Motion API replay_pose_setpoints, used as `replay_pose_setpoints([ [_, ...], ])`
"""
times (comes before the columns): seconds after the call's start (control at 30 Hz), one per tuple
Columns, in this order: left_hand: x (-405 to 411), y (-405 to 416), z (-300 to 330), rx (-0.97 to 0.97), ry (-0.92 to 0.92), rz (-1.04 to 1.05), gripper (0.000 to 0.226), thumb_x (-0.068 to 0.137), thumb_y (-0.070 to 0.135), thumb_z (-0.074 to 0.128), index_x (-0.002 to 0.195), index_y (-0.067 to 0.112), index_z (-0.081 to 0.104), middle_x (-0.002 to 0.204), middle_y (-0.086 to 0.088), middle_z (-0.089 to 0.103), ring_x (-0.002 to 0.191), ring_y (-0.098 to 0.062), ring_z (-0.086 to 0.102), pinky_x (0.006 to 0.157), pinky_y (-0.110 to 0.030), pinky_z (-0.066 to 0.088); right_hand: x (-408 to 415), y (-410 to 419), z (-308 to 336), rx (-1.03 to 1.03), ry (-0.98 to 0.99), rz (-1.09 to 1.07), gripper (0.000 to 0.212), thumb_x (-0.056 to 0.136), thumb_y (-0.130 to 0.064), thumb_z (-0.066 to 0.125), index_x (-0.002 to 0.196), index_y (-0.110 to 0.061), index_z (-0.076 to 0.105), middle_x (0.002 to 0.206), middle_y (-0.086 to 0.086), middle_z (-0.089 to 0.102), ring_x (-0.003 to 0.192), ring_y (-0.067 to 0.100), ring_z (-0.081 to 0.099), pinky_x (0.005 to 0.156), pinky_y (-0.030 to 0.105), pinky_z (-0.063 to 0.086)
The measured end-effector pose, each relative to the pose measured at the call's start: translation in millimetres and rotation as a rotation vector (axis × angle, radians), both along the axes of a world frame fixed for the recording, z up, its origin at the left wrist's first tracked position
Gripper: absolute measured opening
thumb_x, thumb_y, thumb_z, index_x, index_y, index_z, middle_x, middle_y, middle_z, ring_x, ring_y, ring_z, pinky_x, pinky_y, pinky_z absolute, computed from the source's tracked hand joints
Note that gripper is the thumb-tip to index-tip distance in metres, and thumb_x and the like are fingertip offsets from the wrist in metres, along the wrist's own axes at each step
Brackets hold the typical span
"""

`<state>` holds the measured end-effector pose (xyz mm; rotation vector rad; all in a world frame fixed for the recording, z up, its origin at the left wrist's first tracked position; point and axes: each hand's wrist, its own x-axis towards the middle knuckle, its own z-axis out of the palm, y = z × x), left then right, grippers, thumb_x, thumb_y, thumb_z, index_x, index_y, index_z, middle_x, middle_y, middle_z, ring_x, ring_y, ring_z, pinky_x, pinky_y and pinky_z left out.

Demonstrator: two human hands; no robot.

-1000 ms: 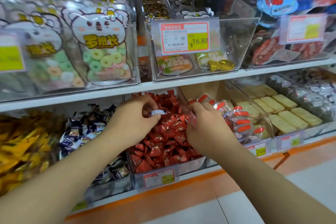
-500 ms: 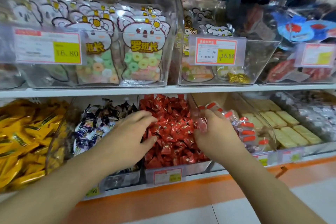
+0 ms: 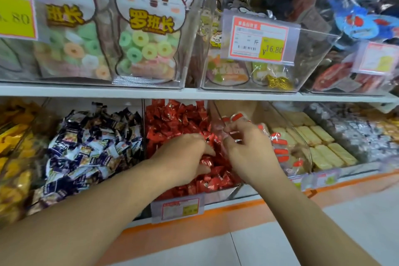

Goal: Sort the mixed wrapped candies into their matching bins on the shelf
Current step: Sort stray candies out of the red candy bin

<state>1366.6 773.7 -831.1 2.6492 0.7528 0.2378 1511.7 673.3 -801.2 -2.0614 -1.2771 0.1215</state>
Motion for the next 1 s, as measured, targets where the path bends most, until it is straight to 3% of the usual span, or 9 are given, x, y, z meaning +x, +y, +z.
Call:
replay_pose_setpoints([
  [0.13, -6, 5, 4, -0.064, -0.086, 0.085, 0.034, 0.08, 0.035, 0.087, 0.112, 0.039, 0.076, 0.121, 0.009, 0.068, 0.112, -0.013, 0.063, 0.097, -0.036, 0.054, 4, -2, 0, -0.011, 0.063, 0.001, 0.009, 0.097, -0.022, 0.06, 0.097, -0.028, 0.067, 0.092, -0.006, 0.069, 0.064, 0.008, 0.058, 0.054, 0.02, 0.038],
  [0.23, -10, 9, 14, -0.097, -0.175, 0.169, 0.028, 0.08, 0.031, 0.089, 0.104, 0.039, 0.078, 0.115, 0.015, 0.07, 0.099, -0.004, 0.062, 0.087, -0.023, 0.049, 5, -3, 1, -0.012, 0.097, 0.015, 0.011, 0.097, -0.019, 0.059, 0.097, -0.028, 0.066, 0.087, -0.003, 0.069, 0.052, 0.009, 0.057, 0.047, 0.021, 0.04],
  [0.37, -18, 19, 33, -0.067, -0.228, 0.309, 0.023, 0.085, 0.031, 0.084, 0.105, 0.04, 0.077, 0.113, 0.022, 0.059, 0.077, 0.005, 0.05, 0.064, -0.004, 0.032, 5, -6, 1, -0.018, 0.055, 0.02, 0.011, 0.097, -0.021, 0.06, 0.1, -0.026, 0.069, 0.092, -0.008, 0.07, 0.064, 0.004, 0.062, 0.05, 0.012, 0.042],
  [0.53, -28, 29, 43, -0.019, -0.213, 0.397, 0.022, 0.087, 0.033, 0.082, 0.106, 0.039, 0.074, 0.107, 0.011, 0.065, 0.065, 0.0, 0.051, 0.055, -0.013, 0.037, 7, -8, 0, -0.034, 0.061, 0.03, 0.011, 0.098, -0.022, 0.062, 0.102, -0.027, 0.071, 0.098, -0.009, 0.069, 0.07, 0.002, 0.063, 0.053, 0.009, 0.044],
  [0.6, -31, 32, 42, 0.022, -0.176, 0.404, 0.024, 0.088, 0.034, 0.08, 0.111, 0.038, 0.072, 0.119, 0.008, 0.065, 0.072, -0.005, 0.056, 0.063, -0.016, 0.045, 7, -9, 1, -0.036, 0.069, 0.037, 0.011, 0.098, -0.023, 0.062, 0.104, -0.027, 0.07, 0.097, -0.008, 0.069, 0.066, 0.007, 0.065, 0.053, 0.015, 0.047],
  [0.67, -31, 35, 37, 0.096, -0.142, 0.372, 0.027, 0.09, 0.034, 0.077, 0.116, 0.036, 0.07, 0.13, 0.005, 0.061, 0.103, -0.015, 0.061, 0.087, -0.027, 0.052, 7, -9, 2, -0.046, 0.069, 0.035, 0.012, 0.099, -0.022, 0.061, 0.106, -0.027, 0.07, 0.098, -0.009, 0.068, 0.067, 0.008, 0.066, 0.054, 0.015, 0.048],
  [0.73, -29, 33, 32, 0.132, -0.122, 0.286, 0.029, 0.092, 0.034, 0.073, 0.121, 0.033, 0.069, 0.136, 0.007, 0.055, 0.121, -0.014, 0.055, 0.101, -0.031, 0.047, 7, -10, 3, -0.051, 0.059, 0.038, 0.015, 0.099, -0.02, 0.06, 0.109, -0.026, 0.07, 0.102, -0.009, 0.067, 0.07, 0.007, 0.066, 0.055, 0.011, 0.047],
  [0.87, -7, 17, 27, 0.042, -0.088, 0.106, 0.049, 0.093, 0.039, 0.073, 0.14, 0.034, 0.058, 0.145, 0.015, 0.05, 0.129, -0.011, 0.052, 0.109, -0.031, 0.044, 8, -9, 3, -0.053, 0.044, 0.035, 0.024, 0.098, -0.012, 0.057, 0.115, -0.024, 0.07, 0.109, -0.008, 0.066, 0.073, 0.003, 0.062, 0.058, 0.006, 0.046],
  [1.0, 19, 6, 8, -0.096, 0.044, -0.029, 0.072, 0.093, 0.044, 0.072, 0.156, 0.038, 0.038, 0.162, 0.014, 0.032, 0.147, -0.013, 0.036, 0.121, -0.033, 0.032, 8, -8, 1, -0.039, 0.043, 0.046, 0.025, 0.096, -0.009, 0.057, 0.111, -0.024, 0.07, 0.113, -0.008, 0.065, 0.079, -0.004, 0.058, 0.062, 0.001, 0.041],
])
